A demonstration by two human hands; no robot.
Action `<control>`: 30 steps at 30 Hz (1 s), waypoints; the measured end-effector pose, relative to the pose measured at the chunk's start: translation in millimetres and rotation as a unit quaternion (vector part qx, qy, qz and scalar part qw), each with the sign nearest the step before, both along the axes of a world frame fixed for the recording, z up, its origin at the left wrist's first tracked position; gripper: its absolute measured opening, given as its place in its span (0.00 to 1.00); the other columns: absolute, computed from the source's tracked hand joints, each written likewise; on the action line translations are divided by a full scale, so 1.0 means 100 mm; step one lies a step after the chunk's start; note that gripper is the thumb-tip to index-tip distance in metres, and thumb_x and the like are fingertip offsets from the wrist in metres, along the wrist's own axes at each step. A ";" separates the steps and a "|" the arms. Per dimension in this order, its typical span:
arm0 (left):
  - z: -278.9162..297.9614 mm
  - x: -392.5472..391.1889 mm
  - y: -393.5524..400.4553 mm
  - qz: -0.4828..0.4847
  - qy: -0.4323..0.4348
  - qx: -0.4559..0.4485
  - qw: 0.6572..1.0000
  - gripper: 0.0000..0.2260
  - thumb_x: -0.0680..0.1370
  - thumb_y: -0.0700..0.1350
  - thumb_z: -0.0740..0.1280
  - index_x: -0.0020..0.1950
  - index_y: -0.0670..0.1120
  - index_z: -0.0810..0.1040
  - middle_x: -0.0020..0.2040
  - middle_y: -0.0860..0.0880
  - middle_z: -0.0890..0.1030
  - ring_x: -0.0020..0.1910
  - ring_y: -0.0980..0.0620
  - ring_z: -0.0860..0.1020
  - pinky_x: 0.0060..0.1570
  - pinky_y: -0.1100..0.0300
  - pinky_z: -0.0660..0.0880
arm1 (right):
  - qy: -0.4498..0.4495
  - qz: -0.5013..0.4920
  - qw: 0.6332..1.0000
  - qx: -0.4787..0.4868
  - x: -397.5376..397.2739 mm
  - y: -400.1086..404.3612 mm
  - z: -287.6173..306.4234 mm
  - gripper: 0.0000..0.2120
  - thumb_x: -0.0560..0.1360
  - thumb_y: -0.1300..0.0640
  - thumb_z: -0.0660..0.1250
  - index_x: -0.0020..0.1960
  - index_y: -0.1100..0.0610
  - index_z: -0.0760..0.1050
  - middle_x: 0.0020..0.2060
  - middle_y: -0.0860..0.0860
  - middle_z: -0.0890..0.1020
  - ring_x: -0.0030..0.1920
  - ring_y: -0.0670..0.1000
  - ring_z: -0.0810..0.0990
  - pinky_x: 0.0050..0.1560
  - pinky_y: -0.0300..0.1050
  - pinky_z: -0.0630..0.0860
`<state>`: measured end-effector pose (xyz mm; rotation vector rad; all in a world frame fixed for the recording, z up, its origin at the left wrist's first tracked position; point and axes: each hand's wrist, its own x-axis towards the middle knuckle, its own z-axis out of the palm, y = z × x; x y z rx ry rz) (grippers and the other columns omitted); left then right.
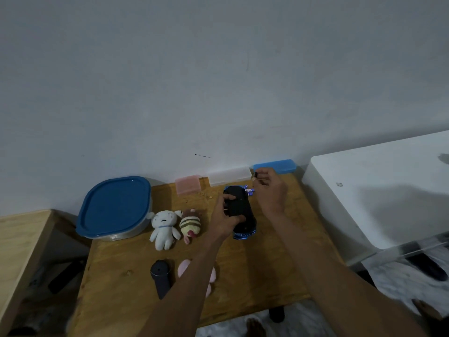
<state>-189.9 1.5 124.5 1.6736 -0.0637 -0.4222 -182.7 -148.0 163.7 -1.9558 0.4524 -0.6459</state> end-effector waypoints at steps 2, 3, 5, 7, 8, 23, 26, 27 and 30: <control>-0.03 -0.01 0.01 -0.003 0.003 0.002 1.000 0.26 0.70 0.31 0.74 0.59 0.52 0.70 0.62 0.46 0.73 0.57 0.47 0.77 0.42 0.58 0.81 | 0.013 -0.020 1.000 0.009 -0.02 -0.08 -0.07 0.11 0.75 0.66 0.72 0.56 0.59 0.81 0.44 0.47 0.83 0.44 0.44 0.81 0.44 0.28 0.75; -0.05 -0.02 0.00 -0.004 0.004 0.004 1.000 0.26 0.70 0.31 0.74 0.59 0.53 0.70 0.63 0.46 0.73 0.56 0.48 0.77 0.42 0.59 0.80 | 0.028 -0.030 0.999 0.015 -0.04 -0.12 -0.13 0.10 0.74 0.66 0.71 0.55 0.59 0.82 0.44 0.49 0.83 0.44 0.45 0.80 0.45 0.32 0.76; -0.07 -0.02 0.00 -0.007 0.003 0.011 1.000 0.26 0.70 0.32 0.74 0.60 0.53 0.70 0.62 0.47 0.72 0.55 0.50 0.77 0.41 0.60 0.80 | 0.076 -0.047 0.996 0.019 -0.08 -0.20 -0.29 0.10 0.74 0.66 0.71 0.54 0.59 0.82 0.45 0.51 0.84 0.45 0.46 0.80 0.45 0.36 0.75; -0.11 -0.01 -0.01 -0.007 0.005 0.012 1.000 0.26 0.70 0.32 0.75 0.60 0.52 0.70 0.61 0.48 0.73 0.53 0.52 0.77 0.39 0.62 0.80 | 0.130 -0.054 0.990 0.007 -0.16 -0.28 -0.49 0.09 0.75 0.64 0.72 0.55 0.60 0.82 0.47 0.53 0.84 0.46 0.48 0.80 0.46 0.37 0.73; -0.14 -0.01 -0.01 -0.005 0.007 0.014 1.000 0.26 0.70 0.31 0.75 0.60 0.52 0.70 0.60 0.47 0.74 0.52 0.52 0.78 0.38 0.63 0.80 | 0.155 -0.053 0.986 0.003 -0.21 -0.30 -0.59 0.09 0.75 0.64 0.72 0.55 0.61 0.82 0.48 0.54 0.85 0.48 0.50 0.81 0.48 0.38 0.72; -0.51 0.08 -0.05 0.008 0.043 0.037 0.998 0.27 0.70 0.30 0.74 0.60 0.52 0.70 0.59 0.47 0.74 0.52 0.50 0.78 0.39 0.62 0.80 | 0.369 -0.012 0.928 -0.051 -0.49 -0.38 -1.42 0.11 0.75 0.65 0.67 0.54 0.60 0.84 0.46 0.60 0.85 0.49 0.61 0.83 0.44 0.43 0.75; -0.52 0.07 -0.05 0.009 0.038 0.033 0.999 0.26 0.70 0.30 0.74 0.61 0.51 0.70 0.58 0.50 0.74 0.51 0.53 0.78 0.38 0.65 0.79 | 0.374 -0.026 0.925 -0.052 -0.45 -0.36 -1.37 0.09 0.76 0.62 0.69 0.54 0.59 0.84 0.46 0.58 0.85 0.49 0.59 0.84 0.43 0.43 0.75; -0.52 0.07 -0.05 0.010 0.037 0.028 0.999 0.26 0.70 0.29 0.74 0.61 0.50 0.70 0.58 0.50 0.74 0.51 0.54 0.78 0.38 0.65 0.79 | 0.355 -0.030 0.933 -0.047 -0.41 -0.34 -1.33 0.09 0.76 0.61 0.70 0.55 0.58 0.84 0.47 0.56 0.86 0.49 0.57 0.84 0.44 0.42 0.76; -0.53 0.08 -0.04 0.012 0.033 0.022 0.999 0.26 0.70 0.29 0.73 0.61 0.50 0.71 0.59 0.48 0.73 0.52 0.53 0.78 0.38 0.64 0.80 | 0.254 0.014 0.967 0.025 -0.25 -0.27 -1.15 0.10 0.76 0.58 0.73 0.57 0.56 0.83 0.50 0.50 0.85 0.48 0.48 0.82 0.45 0.34 0.76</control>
